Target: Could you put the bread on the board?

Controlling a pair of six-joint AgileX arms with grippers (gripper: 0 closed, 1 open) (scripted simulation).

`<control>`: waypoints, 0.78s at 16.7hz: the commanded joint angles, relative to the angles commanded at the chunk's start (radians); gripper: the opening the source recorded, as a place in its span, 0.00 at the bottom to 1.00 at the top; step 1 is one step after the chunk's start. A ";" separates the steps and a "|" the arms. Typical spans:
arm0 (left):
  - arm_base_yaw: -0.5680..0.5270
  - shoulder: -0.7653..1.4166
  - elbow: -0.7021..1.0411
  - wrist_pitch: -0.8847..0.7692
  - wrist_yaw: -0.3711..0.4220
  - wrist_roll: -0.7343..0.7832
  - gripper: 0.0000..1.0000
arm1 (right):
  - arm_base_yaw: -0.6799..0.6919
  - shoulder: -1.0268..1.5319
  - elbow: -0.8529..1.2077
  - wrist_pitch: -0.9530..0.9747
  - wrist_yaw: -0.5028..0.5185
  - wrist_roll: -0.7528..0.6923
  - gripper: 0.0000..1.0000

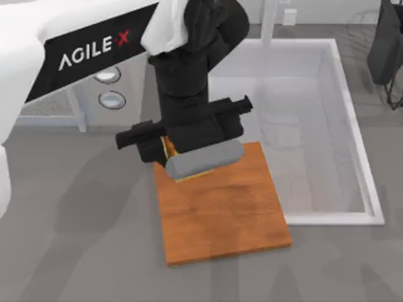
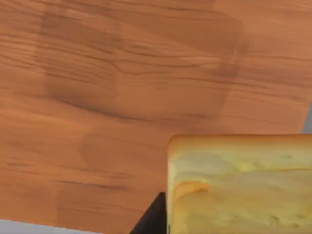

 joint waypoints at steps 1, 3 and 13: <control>-0.018 0.025 0.016 0.011 -0.006 0.057 0.00 | 0.000 0.000 0.000 0.000 0.000 0.000 1.00; -0.048 0.069 0.043 0.031 -0.017 0.152 0.00 | 0.000 0.000 0.000 0.000 0.000 0.000 1.00; -0.073 0.120 0.064 0.059 -0.031 0.259 0.00 | 0.000 0.000 0.000 0.000 0.000 0.000 1.00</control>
